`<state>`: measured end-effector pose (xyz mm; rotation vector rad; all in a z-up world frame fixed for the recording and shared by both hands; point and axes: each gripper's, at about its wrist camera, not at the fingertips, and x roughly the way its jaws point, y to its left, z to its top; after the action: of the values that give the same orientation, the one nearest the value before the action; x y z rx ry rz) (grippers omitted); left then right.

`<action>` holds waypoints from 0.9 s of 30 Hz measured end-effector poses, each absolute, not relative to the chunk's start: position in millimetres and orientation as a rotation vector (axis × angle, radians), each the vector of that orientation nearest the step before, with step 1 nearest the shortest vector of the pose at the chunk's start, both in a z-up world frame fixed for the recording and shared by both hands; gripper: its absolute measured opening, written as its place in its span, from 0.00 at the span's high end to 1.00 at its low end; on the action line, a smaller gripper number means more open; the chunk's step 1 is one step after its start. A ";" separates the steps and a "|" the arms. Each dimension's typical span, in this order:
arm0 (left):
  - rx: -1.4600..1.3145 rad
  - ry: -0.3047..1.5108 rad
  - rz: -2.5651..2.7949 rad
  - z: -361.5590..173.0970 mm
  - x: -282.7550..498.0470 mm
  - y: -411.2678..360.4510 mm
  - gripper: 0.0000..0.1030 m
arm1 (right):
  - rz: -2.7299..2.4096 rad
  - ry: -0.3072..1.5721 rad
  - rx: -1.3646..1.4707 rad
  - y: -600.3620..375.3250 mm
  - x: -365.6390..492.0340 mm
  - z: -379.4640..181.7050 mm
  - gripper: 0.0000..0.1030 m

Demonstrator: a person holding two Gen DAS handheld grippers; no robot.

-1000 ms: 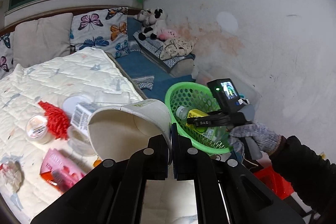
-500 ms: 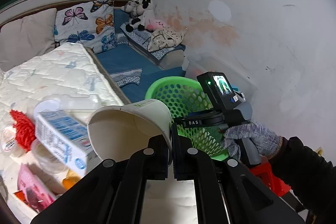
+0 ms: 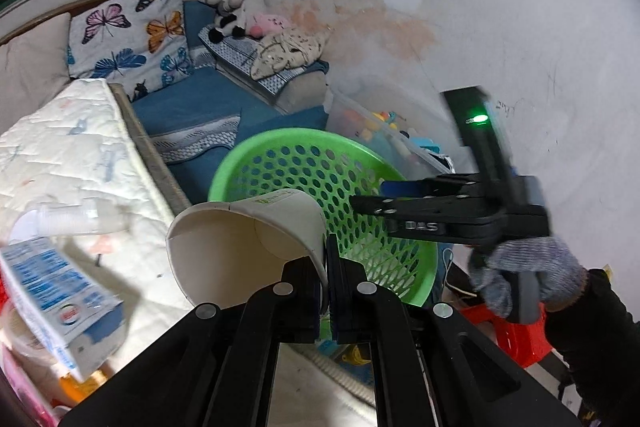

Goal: Collect trash
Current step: 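Carry the paper cup and bottle to the green basket and release both, then move both open tools back over the remaining trash on the bed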

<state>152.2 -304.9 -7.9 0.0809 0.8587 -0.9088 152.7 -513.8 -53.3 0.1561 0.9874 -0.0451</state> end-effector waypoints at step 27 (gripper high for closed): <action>0.073 0.809 -0.856 -7.5 131.1 -279.0 0.56 | -0.022 0.897 0.196 -495.8 93.9 -29.2 0.41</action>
<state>131.1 -279.0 -7.5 0.0727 0.8088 -0.8564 93.9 -495.8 -29.2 0.1965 0.8971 -0.0220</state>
